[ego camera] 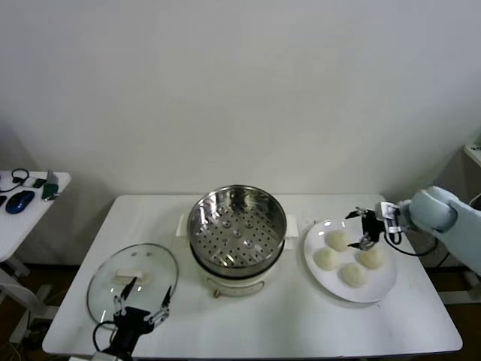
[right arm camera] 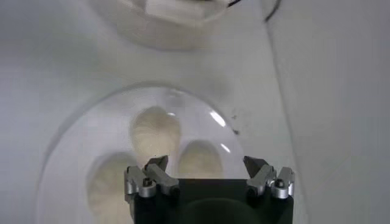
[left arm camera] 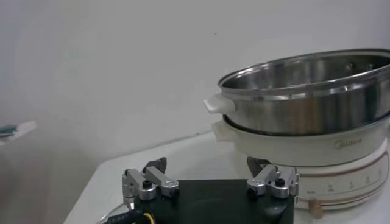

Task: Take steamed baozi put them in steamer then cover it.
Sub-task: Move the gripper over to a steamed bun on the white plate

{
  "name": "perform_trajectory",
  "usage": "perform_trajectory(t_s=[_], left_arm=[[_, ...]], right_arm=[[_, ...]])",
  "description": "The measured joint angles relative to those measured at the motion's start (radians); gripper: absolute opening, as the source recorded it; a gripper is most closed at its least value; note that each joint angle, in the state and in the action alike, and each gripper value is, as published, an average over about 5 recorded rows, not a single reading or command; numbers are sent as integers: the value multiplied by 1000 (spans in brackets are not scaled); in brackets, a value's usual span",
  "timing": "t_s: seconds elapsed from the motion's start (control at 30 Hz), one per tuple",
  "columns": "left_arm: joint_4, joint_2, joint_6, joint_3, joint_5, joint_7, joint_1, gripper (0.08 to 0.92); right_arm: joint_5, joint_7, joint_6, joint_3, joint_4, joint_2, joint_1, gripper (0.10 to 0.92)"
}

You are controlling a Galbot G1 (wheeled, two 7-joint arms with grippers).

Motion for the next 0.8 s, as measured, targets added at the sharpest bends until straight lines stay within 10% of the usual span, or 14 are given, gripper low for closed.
perform_trajectory(t_s=[0.8], left_arm=[[25, -9, -2, -3, 2, 5, -6, 823]], right_arm=[[-121, -69, 42, -72, -376, 307, -19, 822]])
